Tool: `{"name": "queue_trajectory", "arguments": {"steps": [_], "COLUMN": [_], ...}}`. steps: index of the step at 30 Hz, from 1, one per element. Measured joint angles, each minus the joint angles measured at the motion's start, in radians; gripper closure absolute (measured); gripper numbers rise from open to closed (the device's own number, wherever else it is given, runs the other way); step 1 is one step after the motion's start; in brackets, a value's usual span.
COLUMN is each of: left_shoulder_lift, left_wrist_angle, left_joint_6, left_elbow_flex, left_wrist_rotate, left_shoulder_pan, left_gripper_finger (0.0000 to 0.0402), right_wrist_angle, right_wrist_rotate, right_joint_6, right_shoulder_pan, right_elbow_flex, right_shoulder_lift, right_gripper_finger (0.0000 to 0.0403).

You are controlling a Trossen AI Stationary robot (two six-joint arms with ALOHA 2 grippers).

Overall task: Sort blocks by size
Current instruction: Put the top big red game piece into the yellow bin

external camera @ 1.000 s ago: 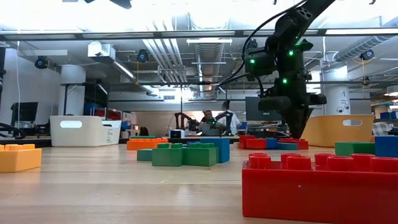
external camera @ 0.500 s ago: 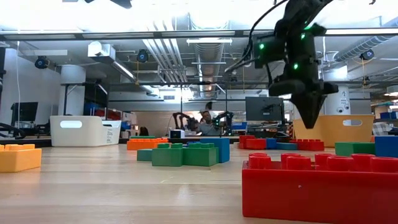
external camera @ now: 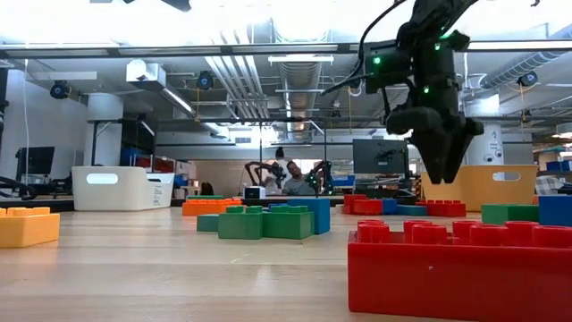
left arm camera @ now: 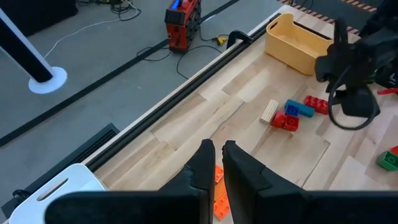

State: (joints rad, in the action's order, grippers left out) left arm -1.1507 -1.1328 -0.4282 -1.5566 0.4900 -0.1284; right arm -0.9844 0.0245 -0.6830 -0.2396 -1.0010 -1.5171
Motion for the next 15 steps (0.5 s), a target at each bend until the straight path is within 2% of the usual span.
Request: {"name": "queue_trajectory", "arguments": {"steps": [3,7,11,15], "left_shoulder_lift": [0.0,0.0,0.0,-0.002], "left_wrist_angle": [0.0,0.0,0.003,0.005], "left_joint_6": [0.0,0.0,0.001,0.0], "left_elbow_flex": [0.0,0.0,0.0,0.0], "left_wrist_rotate": [0.0,0.0,0.0,0.0], "left_shoulder_pan": [0.0,0.0,0.0,0.0], "left_gripper_finger": [0.0388,0.0388,0.0388,0.0388], "right_wrist_angle": [0.021,0.03,0.052,0.057], "right_wrist_rotate": [0.0,0.0,0.0,-0.007], "right_joint_6": [0.005,0.026,0.051,0.056], "right_shoulder_pan": [0.002,0.002,0.002,0.002], "right_elbow_flex": [0.002,0.002,0.003,0.002], "right_shoulder_lift": [-0.045,-0.103,-0.157,-0.181], "right_gripper_finger": [0.0178,0.0146,0.0137,0.0153]}}
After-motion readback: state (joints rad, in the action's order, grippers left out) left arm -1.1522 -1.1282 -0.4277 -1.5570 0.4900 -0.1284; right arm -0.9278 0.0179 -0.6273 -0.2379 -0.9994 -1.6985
